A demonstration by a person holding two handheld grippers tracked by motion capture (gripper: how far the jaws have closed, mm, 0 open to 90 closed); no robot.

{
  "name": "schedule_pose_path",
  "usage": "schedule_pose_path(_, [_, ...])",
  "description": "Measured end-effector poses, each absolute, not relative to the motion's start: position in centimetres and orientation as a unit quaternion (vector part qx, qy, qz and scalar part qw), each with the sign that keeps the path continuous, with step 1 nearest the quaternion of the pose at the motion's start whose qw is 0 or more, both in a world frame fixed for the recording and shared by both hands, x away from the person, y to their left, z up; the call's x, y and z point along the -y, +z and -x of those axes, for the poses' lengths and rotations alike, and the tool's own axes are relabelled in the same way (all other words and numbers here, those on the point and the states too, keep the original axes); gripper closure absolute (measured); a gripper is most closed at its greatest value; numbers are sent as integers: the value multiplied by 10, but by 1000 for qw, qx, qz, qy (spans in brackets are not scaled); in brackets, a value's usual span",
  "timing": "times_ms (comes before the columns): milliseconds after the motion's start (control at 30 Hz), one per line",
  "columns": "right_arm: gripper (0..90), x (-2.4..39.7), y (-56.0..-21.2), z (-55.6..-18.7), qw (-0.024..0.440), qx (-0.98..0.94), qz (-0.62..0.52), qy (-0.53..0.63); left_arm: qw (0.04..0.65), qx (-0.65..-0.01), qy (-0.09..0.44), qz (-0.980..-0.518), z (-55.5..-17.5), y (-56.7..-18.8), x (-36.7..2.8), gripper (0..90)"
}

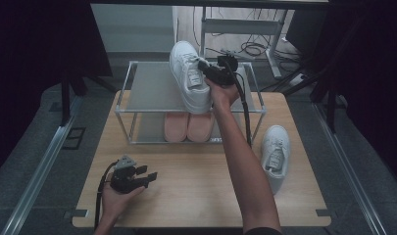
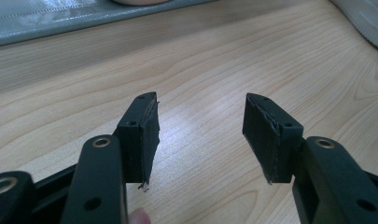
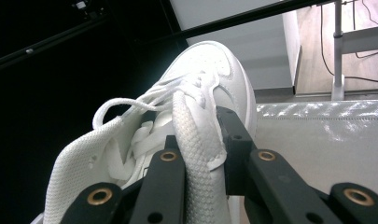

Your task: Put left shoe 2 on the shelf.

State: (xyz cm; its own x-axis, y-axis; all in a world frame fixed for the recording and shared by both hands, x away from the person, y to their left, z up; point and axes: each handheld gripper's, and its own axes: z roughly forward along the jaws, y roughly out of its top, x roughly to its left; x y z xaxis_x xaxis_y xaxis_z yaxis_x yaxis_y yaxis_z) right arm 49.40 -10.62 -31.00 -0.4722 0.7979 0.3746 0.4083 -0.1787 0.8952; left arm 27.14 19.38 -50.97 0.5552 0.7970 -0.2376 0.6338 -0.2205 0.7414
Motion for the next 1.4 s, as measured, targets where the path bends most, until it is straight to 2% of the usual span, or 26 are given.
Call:
schedule_pose_path(600, [787, 98, -329, -530, 155, -623, -520, 563, 413, -459, 97, -780, -272, -512, -191, 457])
schedule_pose_path(667, [744, 97, -330, -533, 148, -629, -519, 559, 412, -458, 97, -782, -272, -513, -189, 456])
schedule_pose_path(800, [576, 96, -329, -534, 148, -632, -502, 571, 411, -455, 98, -784, -271, -513, -189, 455])
schedule_pose_path(900, [530, 95, -325, -529, 164, -644, -489, 565, 412, -455, 97, -783, -271, -512, -188, 456])
schedule_pose_path(1100, [526, 115, -320, -515, 169, -623, -491, 585, 413, -456, 97, -783, -271, -512, -188, 455])
schedule_pose_path(1400, [625, 146, -320, -487, 183, -628, -478, 587, 410, -458, 97, -783, -272, -514, -187, 455])
